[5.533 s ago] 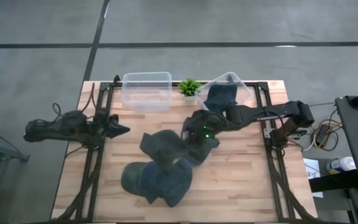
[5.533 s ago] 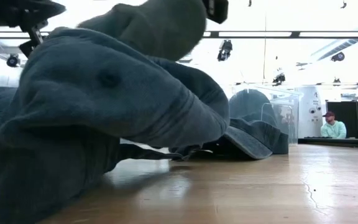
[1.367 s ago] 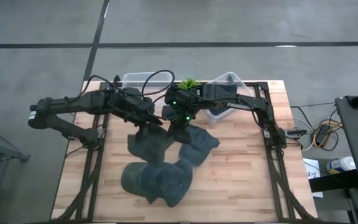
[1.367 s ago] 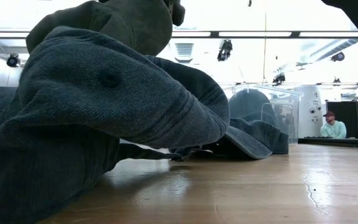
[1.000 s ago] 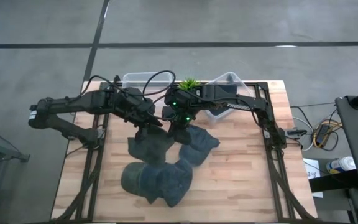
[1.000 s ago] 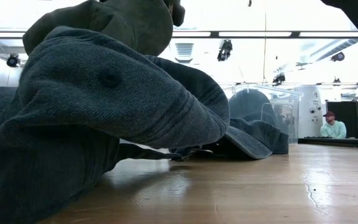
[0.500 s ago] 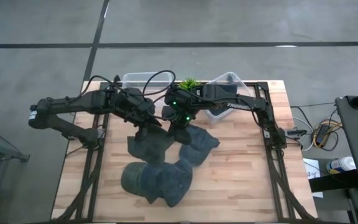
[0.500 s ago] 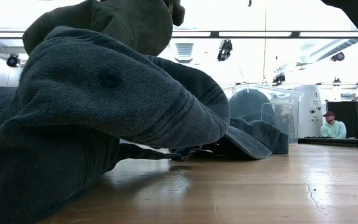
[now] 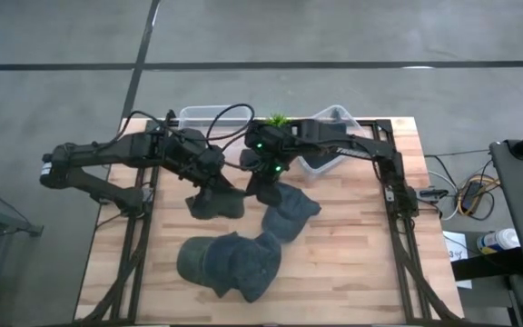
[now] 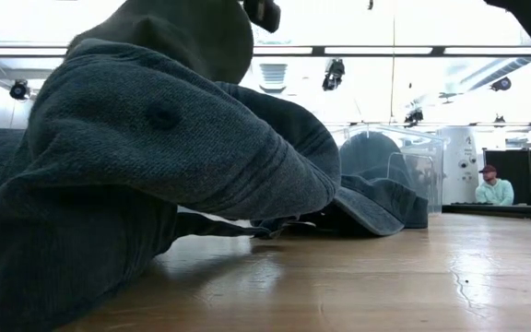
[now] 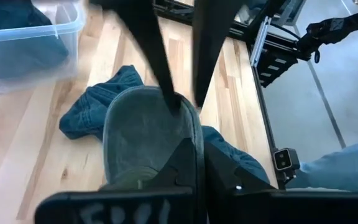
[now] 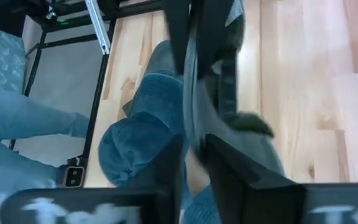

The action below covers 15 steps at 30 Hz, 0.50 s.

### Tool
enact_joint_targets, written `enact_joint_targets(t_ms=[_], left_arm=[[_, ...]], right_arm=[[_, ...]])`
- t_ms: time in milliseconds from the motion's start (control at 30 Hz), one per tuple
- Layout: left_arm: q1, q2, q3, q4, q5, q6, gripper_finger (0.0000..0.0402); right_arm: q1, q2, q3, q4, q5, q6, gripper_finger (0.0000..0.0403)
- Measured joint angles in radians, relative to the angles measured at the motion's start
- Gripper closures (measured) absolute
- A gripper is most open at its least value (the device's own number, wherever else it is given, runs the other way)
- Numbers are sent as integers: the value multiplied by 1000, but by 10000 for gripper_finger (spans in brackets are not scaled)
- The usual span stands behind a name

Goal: Pick & Place hat
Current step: Put the top black cap into the left transparent bin

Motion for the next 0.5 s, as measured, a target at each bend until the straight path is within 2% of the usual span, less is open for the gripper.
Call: enact_joint_targets(t_ms=[100, 267, 367, 500], left_arm=[[0, -34, -1, -22, -41, 3, 397], [2, -94, -1, -26, -166, 12, 397], [2, -141, -1, -14, -308, 11, 397], [3, -206, -1, 62, -433, 40, 397]], right_arm=[[1, -46, 0, -19, -11, 12, 292], [-1, -118, 0, -12, -9, 36, 236], [0, -159, 0, -11, -4, 59, 216], [1, -202, 0, -9, 27, 73, 207]])
